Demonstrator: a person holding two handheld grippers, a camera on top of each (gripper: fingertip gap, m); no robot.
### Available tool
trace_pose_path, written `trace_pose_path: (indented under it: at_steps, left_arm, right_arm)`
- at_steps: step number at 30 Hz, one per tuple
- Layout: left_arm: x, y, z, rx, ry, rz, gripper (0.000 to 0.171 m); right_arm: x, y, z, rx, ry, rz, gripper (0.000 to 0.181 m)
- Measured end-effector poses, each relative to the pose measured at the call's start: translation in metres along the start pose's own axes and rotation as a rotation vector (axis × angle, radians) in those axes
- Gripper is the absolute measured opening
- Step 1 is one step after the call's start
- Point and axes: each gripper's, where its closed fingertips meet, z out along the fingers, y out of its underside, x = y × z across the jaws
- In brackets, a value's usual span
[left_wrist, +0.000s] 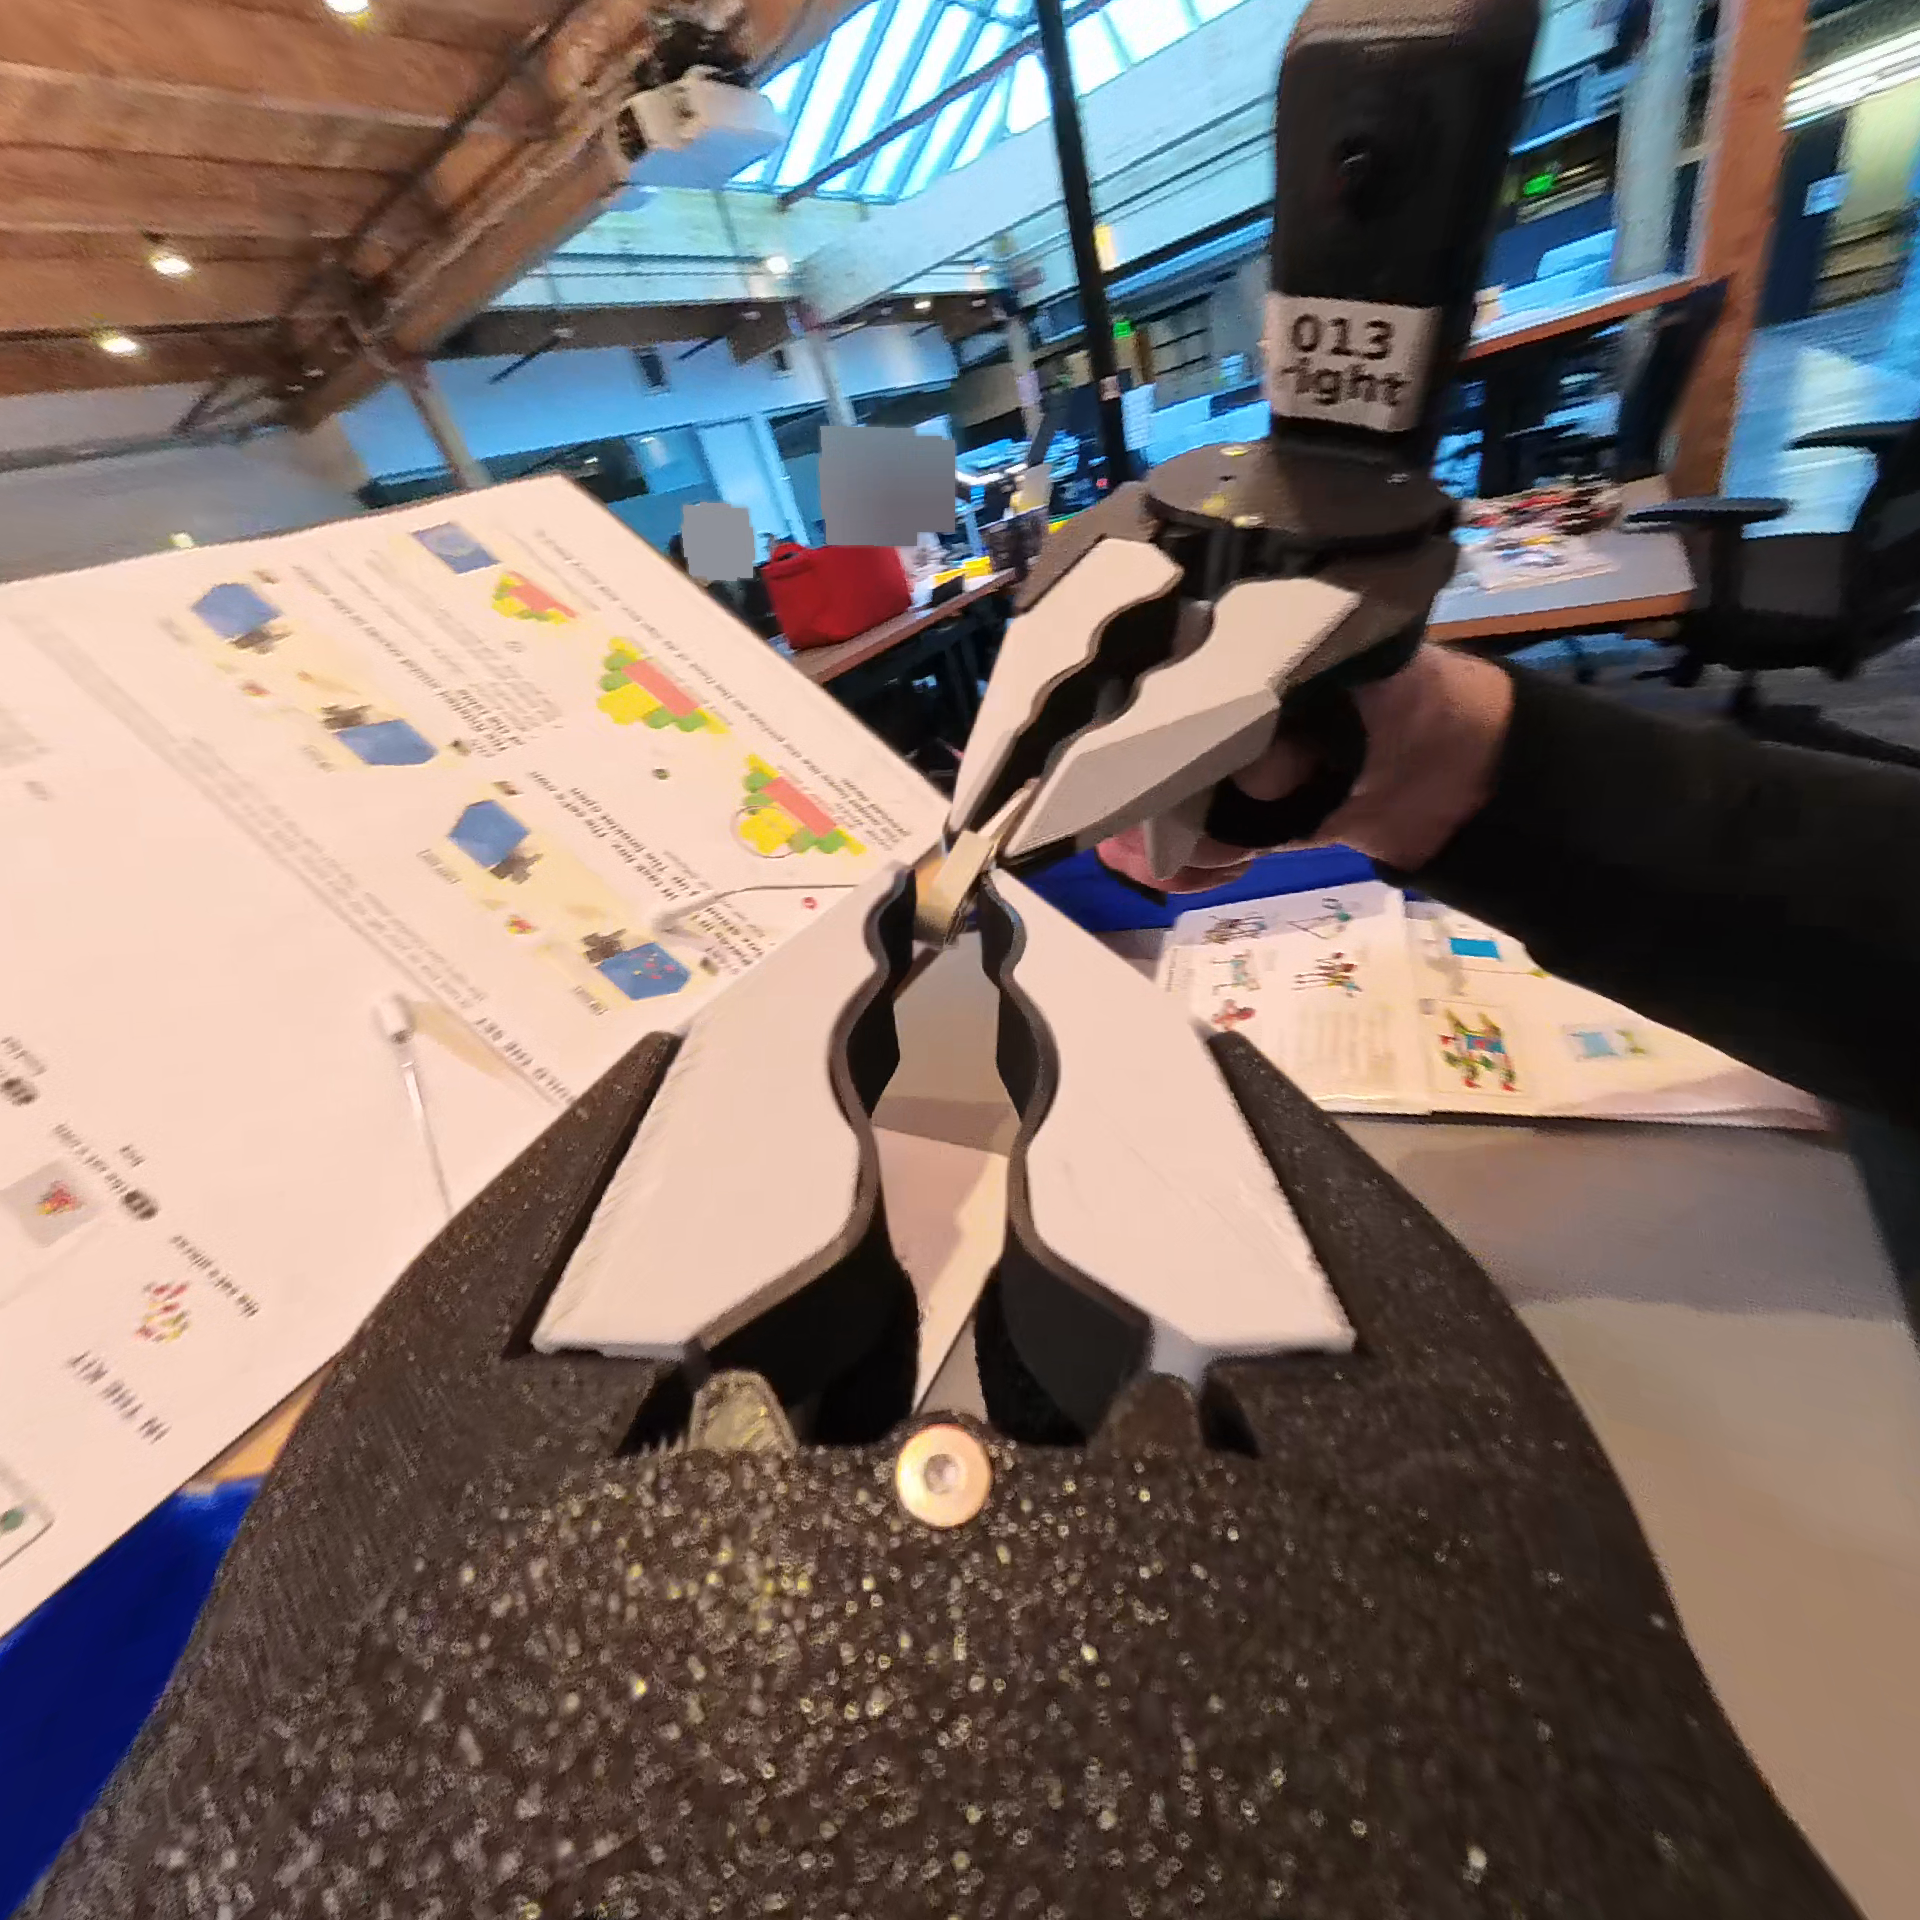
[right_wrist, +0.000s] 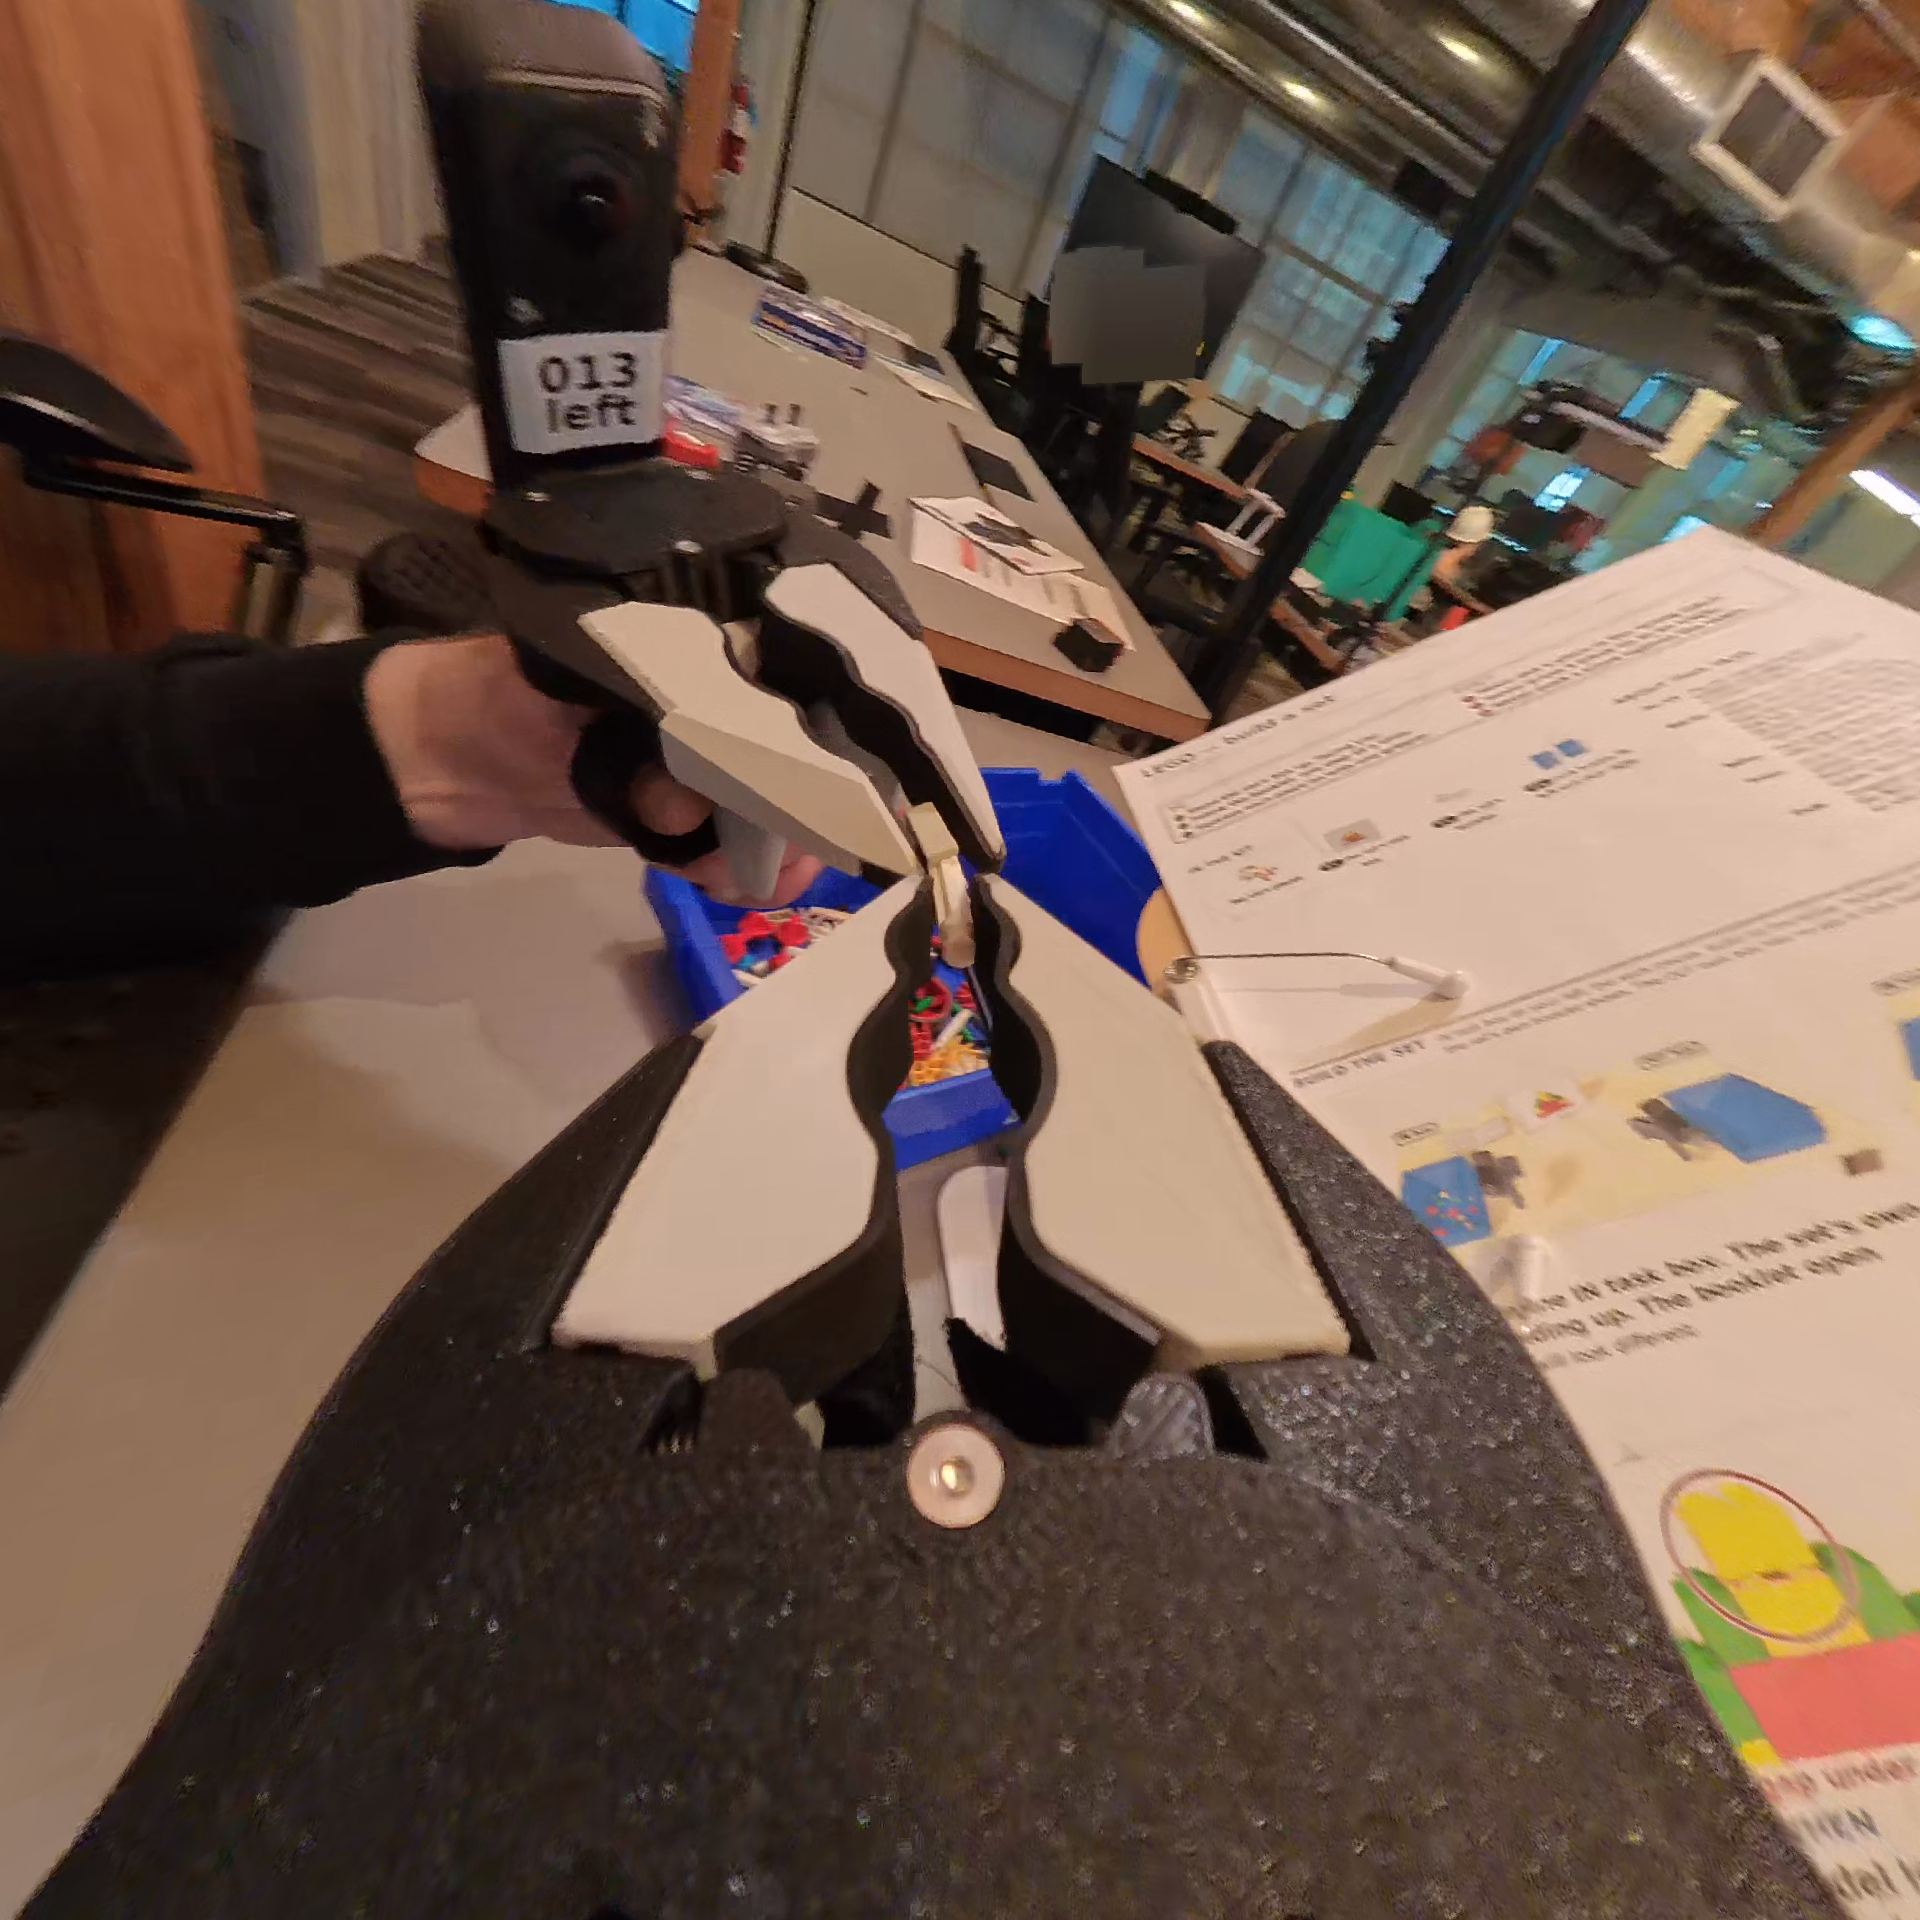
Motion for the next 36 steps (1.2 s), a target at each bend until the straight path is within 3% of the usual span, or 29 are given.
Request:
trace_pose_path:
  at_steps: [10,17,25,27,32,34,36]
  left_arm:
    - [-0.057,0.02,0.0,-0.115,-0.452,0.077,0.012]
    - [-0.063,0.023,-0.003,-0.122,-0.467,0.033,0.011]
    - [-0.067,0.026,-0.01,-0.091,-0.399,-0.19,0.01]
    - [-0.062,0.024,-0.008,-0.05,-0.345,-0.27,0.002]
    - [-0.062,0.022,-0.01,-0.052,-0.307,-0.263,0.003]
    - [-0.082,0.025,-0.029,-0.077,-0.394,-0.222,0.003]
    - [-0.105,0.023,-0.059,-0.075,-0.501,-0.194,0.003]
  right_arm:
    - [0.028,0.004,0.035,-0.133,0.376,-0.157,0.002]
    - [0.028,0.003,0.041,-0.216,0.466,-0.309,0.004]
    - [0.028,0.003,0.052,-0.241,0.633,-0.549,0.003]
    - [0.03,-0.001,0.051,-0.237,0.706,-0.622,0.0]
    - [0.028,-0.007,0.049,-0.181,0.672,-0.554,0.002]
    - [0.027,-0.024,0.042,-0.089,0.673,-0.495,0.003]
    - [0.019,-0.021,0.048,-0.083,0.575,-0.447,0.003]
